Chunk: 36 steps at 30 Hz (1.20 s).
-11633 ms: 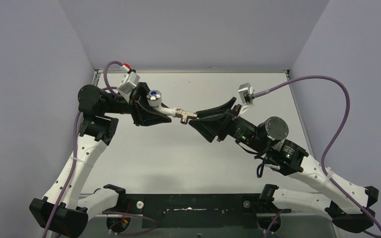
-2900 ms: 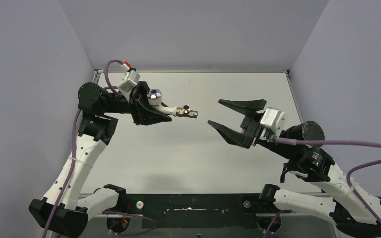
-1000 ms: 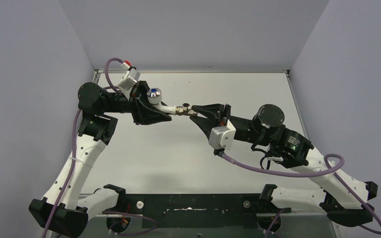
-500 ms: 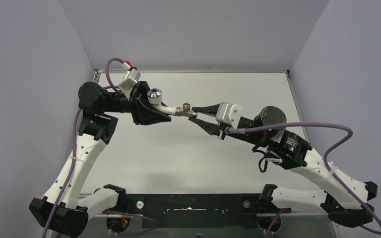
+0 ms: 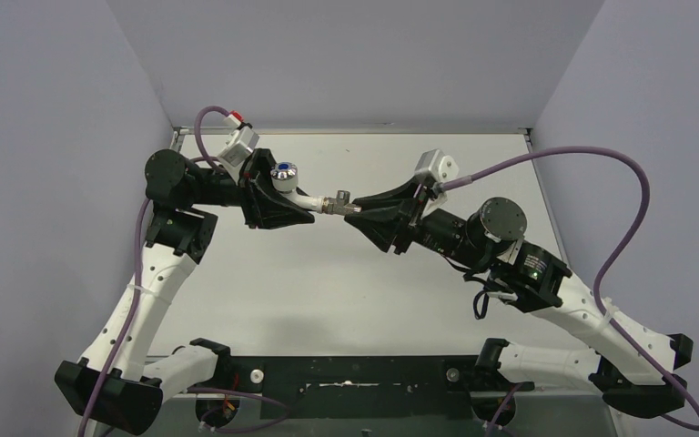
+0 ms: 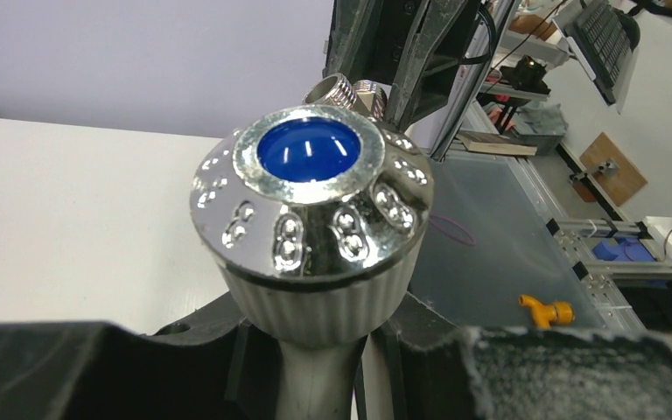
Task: Install the water faucets
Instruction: Screw the water faucet onto the adaptor.
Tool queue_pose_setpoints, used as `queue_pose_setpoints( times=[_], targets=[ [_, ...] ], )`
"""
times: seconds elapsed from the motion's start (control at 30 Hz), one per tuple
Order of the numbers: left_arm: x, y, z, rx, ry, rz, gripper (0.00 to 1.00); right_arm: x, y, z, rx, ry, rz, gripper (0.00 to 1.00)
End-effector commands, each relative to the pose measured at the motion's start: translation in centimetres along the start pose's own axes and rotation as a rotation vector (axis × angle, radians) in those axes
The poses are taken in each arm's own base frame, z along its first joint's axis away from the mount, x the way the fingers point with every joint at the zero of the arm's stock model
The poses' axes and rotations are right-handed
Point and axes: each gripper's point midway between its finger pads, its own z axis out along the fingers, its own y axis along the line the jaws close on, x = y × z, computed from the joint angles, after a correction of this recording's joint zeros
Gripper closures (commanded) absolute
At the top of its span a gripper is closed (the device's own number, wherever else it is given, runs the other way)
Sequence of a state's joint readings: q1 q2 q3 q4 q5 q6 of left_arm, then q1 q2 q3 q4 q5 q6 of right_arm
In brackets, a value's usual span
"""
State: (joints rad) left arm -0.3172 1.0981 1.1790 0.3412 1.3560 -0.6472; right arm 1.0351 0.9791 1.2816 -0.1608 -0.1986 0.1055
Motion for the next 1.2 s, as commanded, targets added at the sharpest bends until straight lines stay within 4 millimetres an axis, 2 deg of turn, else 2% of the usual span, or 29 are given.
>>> queue_pose_setpoints(
  times=[0.0,0.1,0.13,0.27,0.4,0.57,0.7,0.8,0.9,1.03,1.17],
  targets=[
    [-2.6,-1.3,0.2,0.017,-0.029,0.164,1.0,-2.5,-0.8,0.0,0.088,-0.113,0.235,1.0],
    [-2.4,-1.0,0.2,0.017,-0.026,0.155,1.0,-2.9,-0.6,-0.2,0.086,-0.134,0.284,1.0],
    [-2.4,-1.0,0.2,0.018,-0.027,0.156,1.0,-3.0,-0.7,-0.4,0.089,-0.141,0.288,0.97],
    [-2.6,-1.1,0.2,0.009,-0.035,0.168,1.0,-3.9,-0.9,-1.4,0.097,-0.18,0.244,0.68],
    [-2.3,-0.8,0.2,0.004,-0.035,0.149,1.0,-5.1,-1.2,-3.0,0.101,-0.227,0.097,0.51],
    [-2.5,-0.9,0.1,-0.02,-0.054,0.131,1.0,-7.0,-1.3,-5.0,0.094,-0.297,-0.146,0.47],
    [-2.4,-0.7,0.2,-0.028,-0.055,0.079,1.0,-6.9,0.0,-5.3,0.001,-0.286,-0.452,0.46],
    [-2.4,-0.6,0.2,-0.031,-0.057,0.05,1.0,-5.9,0.8,-4.8,-0.079,-0.265,-0.69,0.45],
    [-2.6,-0.6,0.2,-0.032,-0.06,0.034,1.0,-4.8,1.0,-3.8,-0.129,-0.226,-0.853,0.44],
    [-2.3,-0.6,0.3,-0.024,-0.053,0.004,1.0,-3.9,0.5,-2.3,-0.162,-0.156,-0.986,0.43],
    [-2.3,-0.9,0.3,-0.015,-0.05,-0.005,1.0,-3.8,0.4,-1.6,-0.176,-0.142,-1.044,0.43]
  ],
)
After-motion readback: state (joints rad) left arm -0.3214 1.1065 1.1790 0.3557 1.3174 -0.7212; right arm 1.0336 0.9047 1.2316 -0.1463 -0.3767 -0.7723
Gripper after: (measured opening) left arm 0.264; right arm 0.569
